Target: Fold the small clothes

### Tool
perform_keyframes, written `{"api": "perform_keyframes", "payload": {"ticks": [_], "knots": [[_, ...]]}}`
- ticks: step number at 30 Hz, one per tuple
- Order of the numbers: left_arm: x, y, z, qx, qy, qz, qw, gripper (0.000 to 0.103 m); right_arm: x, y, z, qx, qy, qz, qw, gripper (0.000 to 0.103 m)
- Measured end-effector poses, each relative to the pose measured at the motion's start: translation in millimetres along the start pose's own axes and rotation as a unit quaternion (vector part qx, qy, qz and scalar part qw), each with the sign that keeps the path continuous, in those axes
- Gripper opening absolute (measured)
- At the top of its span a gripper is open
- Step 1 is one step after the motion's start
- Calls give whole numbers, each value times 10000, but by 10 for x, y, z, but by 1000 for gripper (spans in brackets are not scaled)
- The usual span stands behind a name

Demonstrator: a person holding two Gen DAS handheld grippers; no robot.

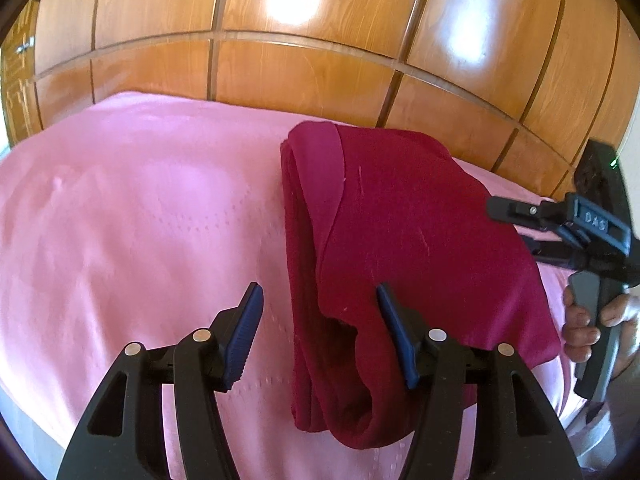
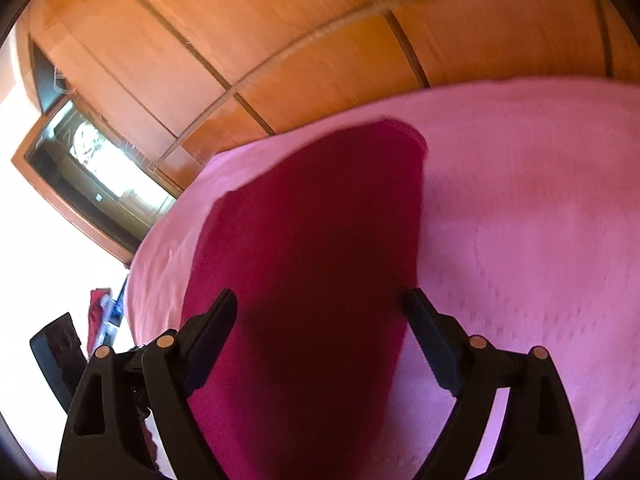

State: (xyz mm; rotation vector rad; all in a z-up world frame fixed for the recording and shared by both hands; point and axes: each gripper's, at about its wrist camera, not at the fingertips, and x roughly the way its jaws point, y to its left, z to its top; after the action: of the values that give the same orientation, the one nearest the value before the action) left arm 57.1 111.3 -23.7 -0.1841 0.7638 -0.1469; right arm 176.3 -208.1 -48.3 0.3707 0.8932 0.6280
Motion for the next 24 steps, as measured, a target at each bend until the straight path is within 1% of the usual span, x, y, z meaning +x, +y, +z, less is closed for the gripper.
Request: {"api": "perform_keyframes", "payload": {"ticks": [4,9,12,13,14,15,16,17,18,21,24], "knots": [[71,176,-58,-367,100,-521,9979,58,57,-85,-8,250,89,342,9991,87],[160,356,-108,-751,200,-1104,9908,58,102,-110,19,225,188,522,9982,83],[265,472,-138,-1112,331,-1542,9812,57,121,-133,31,243,260,603,9975,81],[278,484,-154,-1179,342,-1649,9786,54,130,-145,44,252,285,621,9973,80],[294,492,-156,-1222,356,-1787,9756,47,140,-144,48,227,303,607,9974,77],[294,495,-161,-1237,356,-1886,9736,42,134,-122,38,209,310,596,9975,72],[289,479,-163,-1199,335,-1937,9731,40,144,-98,35,158,325,540,9979,68],[278,457,-162,-1135,317,-1966,9734,36,148,-60,30,79,338,458,9984,63],[269,450,-159,-1115,309,-1994,9731,34,146,-33,23,21,335,417,9986,56],[252,492,-181,-1261,332,-2229,9661,31,70,99,6,-192,276,214,9992,45],[193,506,-190,-1356,327,-2387,9610,28,-44,235,-13,-375,131,128,9991,38]]}}
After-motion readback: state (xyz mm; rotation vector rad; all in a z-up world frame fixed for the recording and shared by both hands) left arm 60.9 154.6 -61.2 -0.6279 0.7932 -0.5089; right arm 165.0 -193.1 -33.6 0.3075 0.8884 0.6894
